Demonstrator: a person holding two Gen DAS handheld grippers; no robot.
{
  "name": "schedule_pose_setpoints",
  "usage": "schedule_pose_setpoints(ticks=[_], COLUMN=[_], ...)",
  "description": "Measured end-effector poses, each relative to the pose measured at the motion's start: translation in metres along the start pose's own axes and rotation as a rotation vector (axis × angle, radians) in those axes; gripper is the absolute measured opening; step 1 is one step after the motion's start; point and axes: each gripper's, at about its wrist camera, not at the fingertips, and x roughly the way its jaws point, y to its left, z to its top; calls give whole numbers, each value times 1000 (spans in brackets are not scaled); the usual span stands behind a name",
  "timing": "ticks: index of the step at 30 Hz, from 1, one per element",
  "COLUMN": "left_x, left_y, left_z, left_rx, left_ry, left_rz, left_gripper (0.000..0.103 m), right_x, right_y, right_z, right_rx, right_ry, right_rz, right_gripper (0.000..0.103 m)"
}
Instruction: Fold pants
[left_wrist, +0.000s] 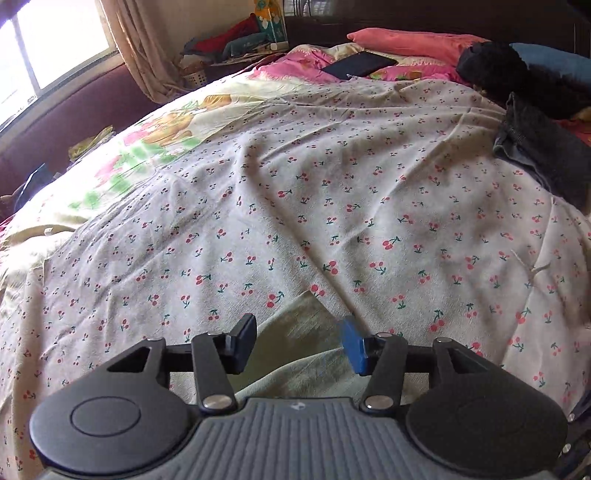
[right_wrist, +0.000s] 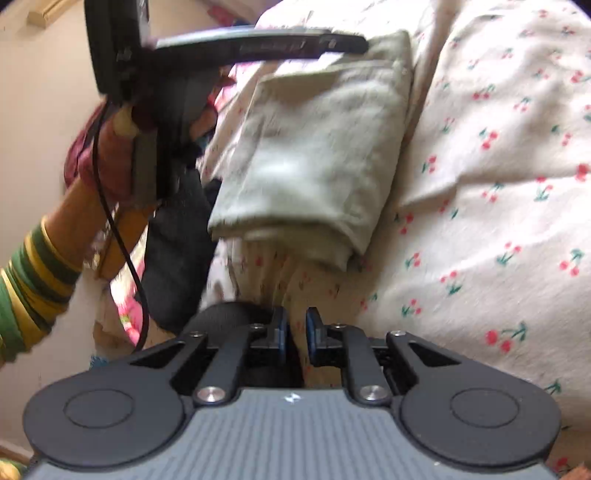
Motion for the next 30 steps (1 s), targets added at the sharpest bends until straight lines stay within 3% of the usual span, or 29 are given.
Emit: schedule_pose_setpoints(ticks=[3,8,11,13,15,16,21,22,23,26,27,28,30], left_x=[32,65,70,68,65,63,52,54,58,59,56,54,51], left_y=[0,1,-7,-10,-13,-14,8,20,28,30,28,29,31], left_z=[14,24,22,24,25,24,26,27,26,19,18,18,19], left_rx=[27,44,94,87,99,107,2,-45,-86,-112,-107,-118,-166], left_ry=[55,154,208,218,211,202,108,98,101,79,64,59,45], left_rz=[-12,-47,-55,-81,-70,-58,16,46,53,46,44,32,11], left_gripper=[71,66,46,27,24,24,24,23,23,27,29,36,49], right_x=[-14,11,16,13,12,13,0,4,15,34,29,23,3], right_y=[-19,-33,-32,-31,-32,-32,4,7,5,1,0,-1,0], right_z=[11,20,18,17,17,17,8,4,-2,-18,-16,-14,-8], right_rx=[100,158,116,110,106,96,-21,-16,5,-20,-13,-1,9], right_ry=[-108,-95,-80,-73,-73,-65,-86,-59,-2,61,48,41,23], right_rz=[4,22,5,7,1,-26,-90,-71,-50,-154,-141,-118,-51], right_gripper=[39,42,43,43,33,17,10,1,1,1,2,7,7])
